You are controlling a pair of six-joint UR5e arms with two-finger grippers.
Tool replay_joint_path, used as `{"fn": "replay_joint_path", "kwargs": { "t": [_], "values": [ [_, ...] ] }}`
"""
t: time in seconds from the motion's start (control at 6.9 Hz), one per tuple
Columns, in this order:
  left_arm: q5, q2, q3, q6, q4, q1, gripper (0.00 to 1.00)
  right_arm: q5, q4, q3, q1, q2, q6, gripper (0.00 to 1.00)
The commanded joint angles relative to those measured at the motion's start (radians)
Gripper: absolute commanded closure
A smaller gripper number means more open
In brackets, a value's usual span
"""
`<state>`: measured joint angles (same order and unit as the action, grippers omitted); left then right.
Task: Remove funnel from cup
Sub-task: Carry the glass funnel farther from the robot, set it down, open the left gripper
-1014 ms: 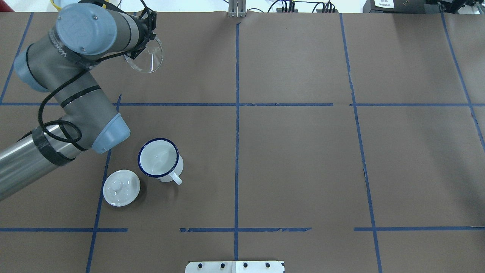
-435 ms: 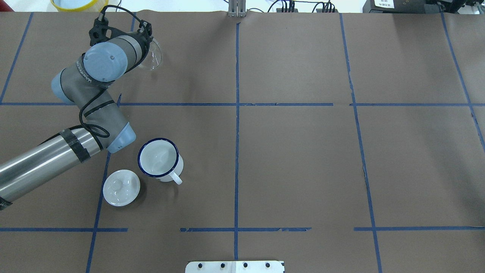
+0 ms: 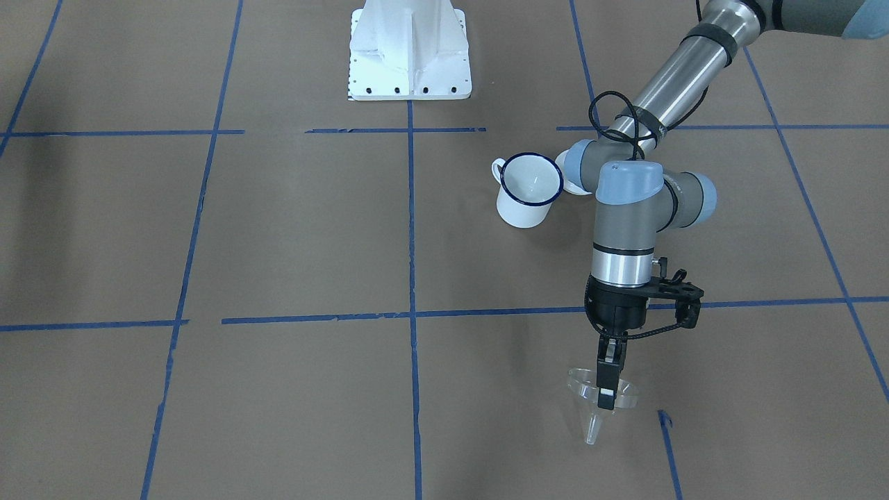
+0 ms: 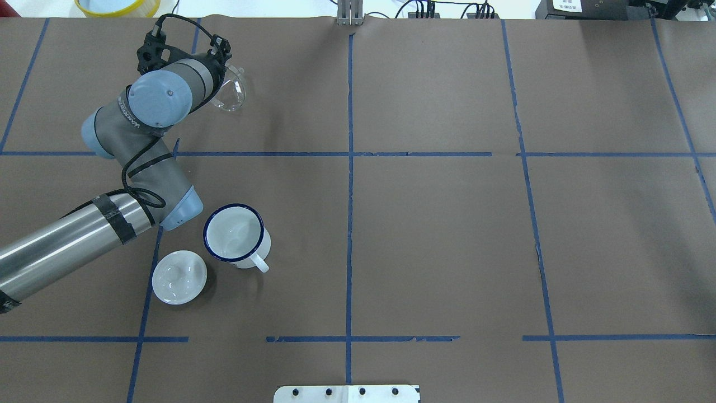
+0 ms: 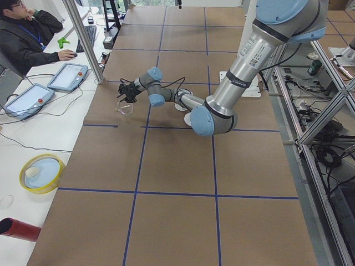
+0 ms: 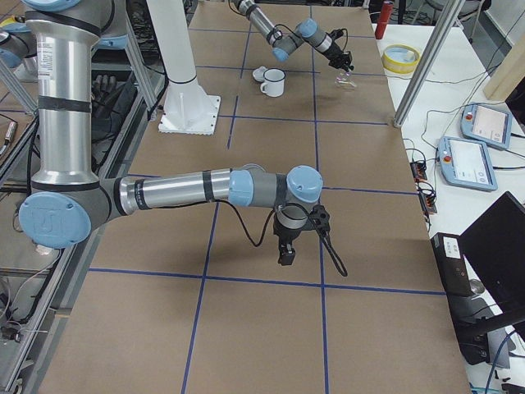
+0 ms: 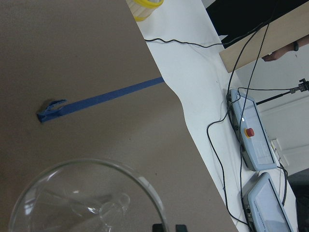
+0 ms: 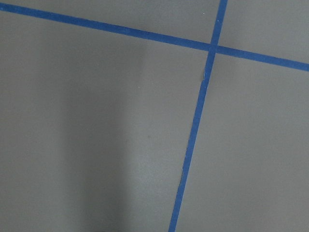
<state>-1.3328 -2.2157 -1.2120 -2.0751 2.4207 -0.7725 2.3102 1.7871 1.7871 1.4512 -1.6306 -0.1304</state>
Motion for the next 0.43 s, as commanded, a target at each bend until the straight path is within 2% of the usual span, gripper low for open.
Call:
{"fn": "replay_joint_path", "kwargs": {
  "t": [0.0, 0.14, 0.29],
  "values": [
    [-0.172, 0.058, -0.174, 0.227, -0.041, -0.036, 0.00, 0.000, 0.000, 0.000, 0.000, 0.000, 0.000, 0.00],
    [-0.300, 0.100, -0.314, 0.309, -0.171, -0.066, 0.00, 0.000, 0.000, 0.000, 0.000, 0.000, 0.000, 0.00],
    [-0.386, 0.138, -0.484, 0.455, -0.363, -0.092, 0.00, 0.000, 0.000, -0.002, 0.000, 0.000, 0.000, 0.00]
  ]
}}
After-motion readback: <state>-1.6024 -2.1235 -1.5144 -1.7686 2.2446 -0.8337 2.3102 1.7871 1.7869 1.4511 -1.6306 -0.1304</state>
